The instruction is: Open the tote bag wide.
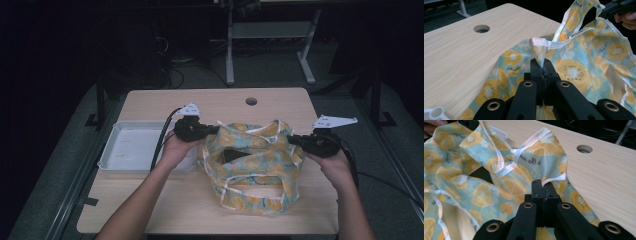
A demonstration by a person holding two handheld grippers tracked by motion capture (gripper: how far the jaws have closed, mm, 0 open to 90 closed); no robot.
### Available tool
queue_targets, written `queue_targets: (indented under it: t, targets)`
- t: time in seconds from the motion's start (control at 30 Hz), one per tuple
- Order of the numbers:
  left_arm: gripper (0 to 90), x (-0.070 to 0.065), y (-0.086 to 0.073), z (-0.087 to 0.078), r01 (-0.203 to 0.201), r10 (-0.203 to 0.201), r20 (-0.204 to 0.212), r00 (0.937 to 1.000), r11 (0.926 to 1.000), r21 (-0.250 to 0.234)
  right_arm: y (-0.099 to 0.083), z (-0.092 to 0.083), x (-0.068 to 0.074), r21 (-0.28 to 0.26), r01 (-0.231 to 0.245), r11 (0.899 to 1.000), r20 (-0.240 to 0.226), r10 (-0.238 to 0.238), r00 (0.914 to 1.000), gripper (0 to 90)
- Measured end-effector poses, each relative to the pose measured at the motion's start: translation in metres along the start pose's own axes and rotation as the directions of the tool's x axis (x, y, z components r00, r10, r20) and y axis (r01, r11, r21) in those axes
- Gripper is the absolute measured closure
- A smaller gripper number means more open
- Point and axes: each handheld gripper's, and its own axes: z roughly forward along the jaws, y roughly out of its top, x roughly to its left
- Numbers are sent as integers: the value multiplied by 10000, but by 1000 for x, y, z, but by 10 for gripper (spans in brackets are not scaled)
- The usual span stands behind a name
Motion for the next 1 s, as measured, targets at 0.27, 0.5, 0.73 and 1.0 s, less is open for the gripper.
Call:
queue_targets:
  t: [0.27,0.5,0.73,1.0]
  targets:
    - [894,13,-2,12,193,-182,-374,9991,9994,299,-1,20,-12,326,-216,9992,316,206,9993,893]
    - [894,23,-3,23,262,-216,-613,9979,9968,749,-6,25,-24,446,-561,9974,664,530,9964,891]
    - [894,27,-6,36,207,-97,-847,9964,9913,1297,-10,29,-31,585,-719,9957,991,659,9929,889]
    - [894,30,-5,50,278,-53,-1143,9934,9802,1961,-14,41,-41,688,-1171,9907,1202,1083,9868,889]
